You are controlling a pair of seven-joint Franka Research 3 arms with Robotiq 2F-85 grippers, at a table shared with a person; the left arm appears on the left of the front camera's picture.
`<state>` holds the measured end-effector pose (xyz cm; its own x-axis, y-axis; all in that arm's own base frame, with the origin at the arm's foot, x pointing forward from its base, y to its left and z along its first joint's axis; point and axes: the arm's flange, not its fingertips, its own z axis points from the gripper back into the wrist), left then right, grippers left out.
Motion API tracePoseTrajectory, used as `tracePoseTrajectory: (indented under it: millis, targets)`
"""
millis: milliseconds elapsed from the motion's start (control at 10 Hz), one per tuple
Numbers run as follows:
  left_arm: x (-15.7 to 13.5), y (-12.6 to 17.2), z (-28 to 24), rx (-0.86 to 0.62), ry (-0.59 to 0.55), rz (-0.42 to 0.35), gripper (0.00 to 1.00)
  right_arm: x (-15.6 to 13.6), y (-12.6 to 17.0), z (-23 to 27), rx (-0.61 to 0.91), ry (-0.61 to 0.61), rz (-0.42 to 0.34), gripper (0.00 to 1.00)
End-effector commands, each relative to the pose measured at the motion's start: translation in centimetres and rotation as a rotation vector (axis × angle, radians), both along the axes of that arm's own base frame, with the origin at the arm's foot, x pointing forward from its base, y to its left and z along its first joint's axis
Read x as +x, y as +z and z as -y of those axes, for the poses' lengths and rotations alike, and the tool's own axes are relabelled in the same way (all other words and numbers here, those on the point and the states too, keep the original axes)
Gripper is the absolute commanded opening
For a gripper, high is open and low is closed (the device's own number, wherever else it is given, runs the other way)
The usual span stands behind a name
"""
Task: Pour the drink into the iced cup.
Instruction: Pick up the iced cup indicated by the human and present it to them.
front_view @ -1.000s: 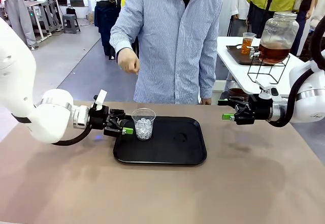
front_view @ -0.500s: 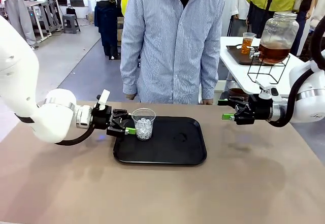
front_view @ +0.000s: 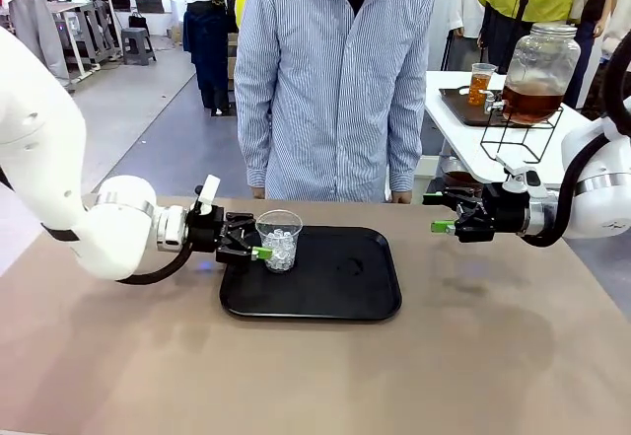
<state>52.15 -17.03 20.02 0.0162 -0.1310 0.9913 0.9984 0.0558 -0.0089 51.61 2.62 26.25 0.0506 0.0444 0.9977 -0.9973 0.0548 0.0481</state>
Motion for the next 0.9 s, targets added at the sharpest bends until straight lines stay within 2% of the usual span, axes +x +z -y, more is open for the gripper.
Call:
tracePoseTrajectory:
  millis: [0,800]
  targets:
    - [0.2,-0.3,0.8,-0.014,0.020,-0.005,1.00,0.1,0.3,-0.1,-0.001,0.001,-0.003,1.00]
    - [0.2,-0.7,2.8,-0.029,0.028,0.001,1.00,0.1,0.3,-0.1,-0.001,0.001,-0.003,1.00]
